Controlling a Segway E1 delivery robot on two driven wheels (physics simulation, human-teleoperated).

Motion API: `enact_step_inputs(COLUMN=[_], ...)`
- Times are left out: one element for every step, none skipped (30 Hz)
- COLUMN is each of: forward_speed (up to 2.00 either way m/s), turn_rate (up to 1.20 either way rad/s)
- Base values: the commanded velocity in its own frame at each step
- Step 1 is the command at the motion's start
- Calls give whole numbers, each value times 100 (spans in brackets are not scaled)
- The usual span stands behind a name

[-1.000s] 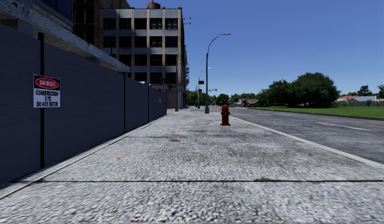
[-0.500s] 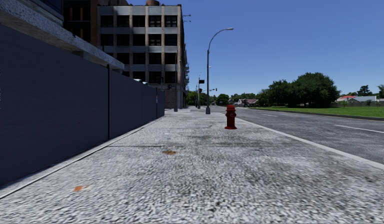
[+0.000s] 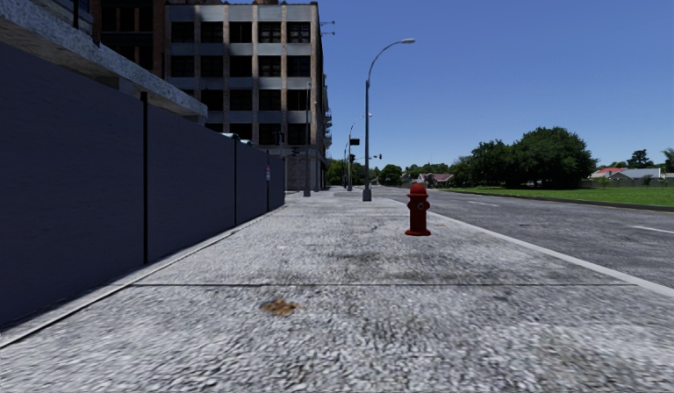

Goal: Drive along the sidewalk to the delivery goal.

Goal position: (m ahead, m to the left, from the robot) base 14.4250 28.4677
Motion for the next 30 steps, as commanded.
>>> enact_step_inputs(forward_speed=[200, 200, 200, 200, 200, 200, 200, 200, 200, 200, 200, 200, 200, 200, 200, 200, 200, 200, 200, 200, 200, 200, 200, 200, 200, 200, 200, 200, 200, 200], turn_rate=[0, 0, 0, 0, 0, 0, 0, 0, 0, 0, 0, 0, 0, 0, 0, 0, 0, 0, 0, 0, 0, 0, 0, 0, 0, 0, 0, 0, 0, 0])
